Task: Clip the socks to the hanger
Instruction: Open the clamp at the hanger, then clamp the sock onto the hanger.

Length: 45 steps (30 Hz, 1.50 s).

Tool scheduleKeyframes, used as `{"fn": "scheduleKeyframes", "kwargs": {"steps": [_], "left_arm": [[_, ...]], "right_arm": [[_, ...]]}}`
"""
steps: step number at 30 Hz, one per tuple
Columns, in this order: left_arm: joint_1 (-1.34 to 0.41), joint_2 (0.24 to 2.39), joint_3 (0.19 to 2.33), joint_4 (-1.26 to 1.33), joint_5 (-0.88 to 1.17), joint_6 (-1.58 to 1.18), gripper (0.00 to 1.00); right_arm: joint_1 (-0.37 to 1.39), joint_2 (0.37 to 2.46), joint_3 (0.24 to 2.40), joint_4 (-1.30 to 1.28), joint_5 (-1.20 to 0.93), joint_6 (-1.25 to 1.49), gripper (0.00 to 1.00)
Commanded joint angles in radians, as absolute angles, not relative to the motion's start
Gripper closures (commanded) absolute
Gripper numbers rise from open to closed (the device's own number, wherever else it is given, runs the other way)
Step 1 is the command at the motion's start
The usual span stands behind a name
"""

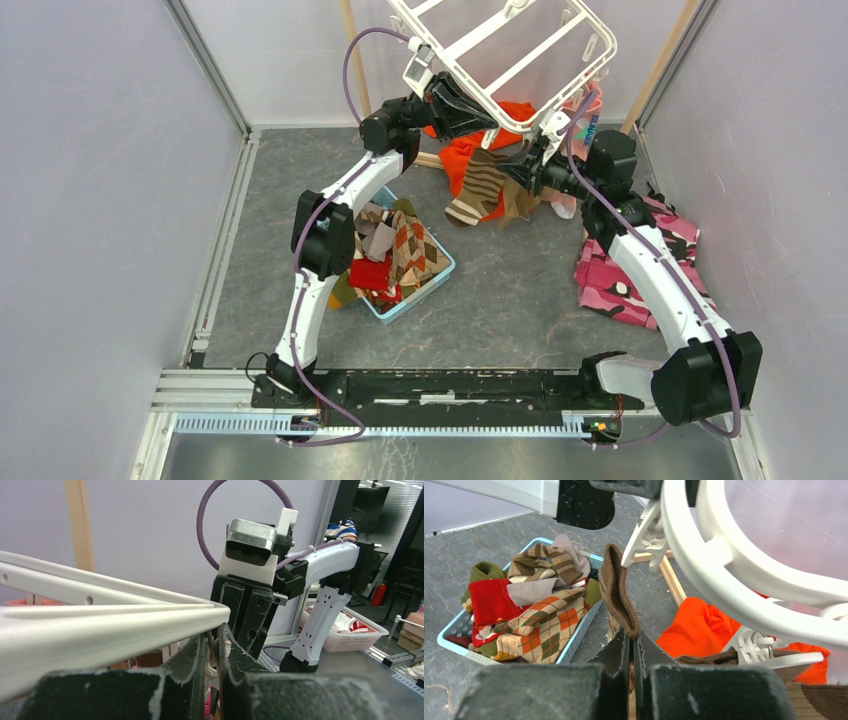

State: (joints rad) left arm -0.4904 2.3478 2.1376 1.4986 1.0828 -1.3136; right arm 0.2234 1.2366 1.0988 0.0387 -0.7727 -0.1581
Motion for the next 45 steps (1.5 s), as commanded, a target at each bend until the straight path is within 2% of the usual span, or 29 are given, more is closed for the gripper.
{"fn": "scheduleKeyframes", "kwargs": {"steps": [1,18,45], "left_arm": [[-0.488,2.358,2.174,1.609,1.077,-1.348,0.89],[-0.488,2.36,2.174,1.618,1.073,-1.35,0.89],[-0.488,2.363,2.174,1.634,1.069,-1.354,0.9]], "right_arm": [[0.24,1.215,1.094,0.109,-0.682,-0.078,1.0],[0.289,1.2,1.077,0.1,-0.545,-0.002,1.0],[0.296,1.161,1.047,0.155,-0.53,0.114,1.0]]}}
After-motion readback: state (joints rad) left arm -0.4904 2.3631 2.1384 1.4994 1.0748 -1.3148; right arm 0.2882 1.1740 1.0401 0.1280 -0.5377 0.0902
